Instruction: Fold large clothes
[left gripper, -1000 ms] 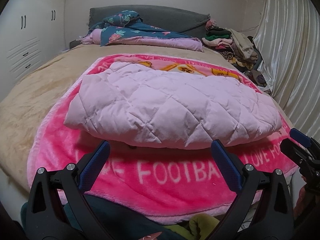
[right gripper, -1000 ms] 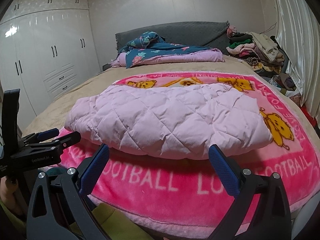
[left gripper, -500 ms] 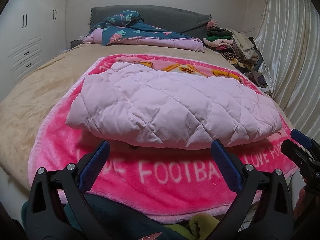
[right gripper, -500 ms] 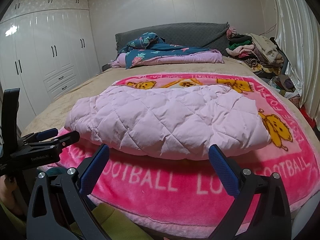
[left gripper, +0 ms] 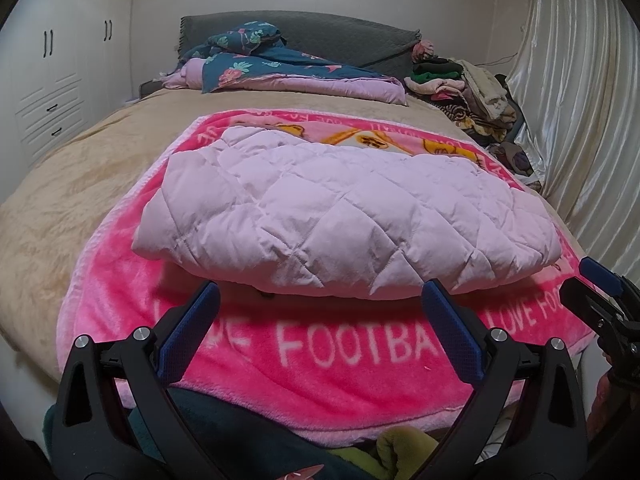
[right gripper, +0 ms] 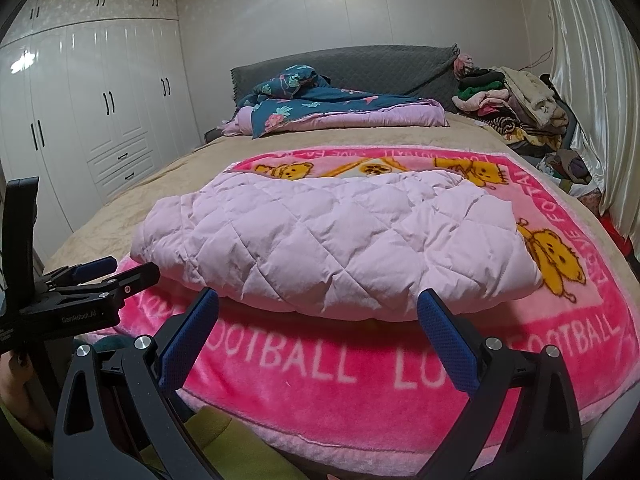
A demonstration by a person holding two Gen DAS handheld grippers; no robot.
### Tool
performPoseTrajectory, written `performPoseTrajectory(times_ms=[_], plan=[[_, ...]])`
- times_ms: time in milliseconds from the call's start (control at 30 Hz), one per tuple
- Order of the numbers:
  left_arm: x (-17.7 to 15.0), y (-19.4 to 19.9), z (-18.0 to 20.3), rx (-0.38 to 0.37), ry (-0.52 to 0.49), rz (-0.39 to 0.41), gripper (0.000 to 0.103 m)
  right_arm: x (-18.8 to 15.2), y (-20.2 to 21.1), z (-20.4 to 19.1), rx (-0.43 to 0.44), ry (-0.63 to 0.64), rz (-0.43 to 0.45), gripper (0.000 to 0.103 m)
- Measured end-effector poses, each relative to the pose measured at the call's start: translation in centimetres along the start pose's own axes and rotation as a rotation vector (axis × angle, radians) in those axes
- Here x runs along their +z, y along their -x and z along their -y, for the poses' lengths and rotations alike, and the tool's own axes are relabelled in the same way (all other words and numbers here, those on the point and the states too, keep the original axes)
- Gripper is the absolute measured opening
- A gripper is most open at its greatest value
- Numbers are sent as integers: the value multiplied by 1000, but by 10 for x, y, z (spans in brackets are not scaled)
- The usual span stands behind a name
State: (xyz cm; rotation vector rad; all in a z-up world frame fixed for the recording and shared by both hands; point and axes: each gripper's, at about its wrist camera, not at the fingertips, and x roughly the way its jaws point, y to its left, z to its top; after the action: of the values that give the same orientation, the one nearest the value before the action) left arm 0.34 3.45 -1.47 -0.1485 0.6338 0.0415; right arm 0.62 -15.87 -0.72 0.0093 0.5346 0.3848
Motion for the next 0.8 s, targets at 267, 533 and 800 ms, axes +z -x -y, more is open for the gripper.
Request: performPoseTrajectory(times_ms=[267, 533, 800], plan=[[1, 1, 0, 1, -1, -1, 94, 1, 2, 0, -2, 3, 1, 99], [1, 2, 0, 6, -2, 2, 94, 1, 1, 0, -2, 2, 3, 99], [1, 2, -1, 2, -1, 0, 94, 2, 2, 0, -5, 4, 1, 99]])
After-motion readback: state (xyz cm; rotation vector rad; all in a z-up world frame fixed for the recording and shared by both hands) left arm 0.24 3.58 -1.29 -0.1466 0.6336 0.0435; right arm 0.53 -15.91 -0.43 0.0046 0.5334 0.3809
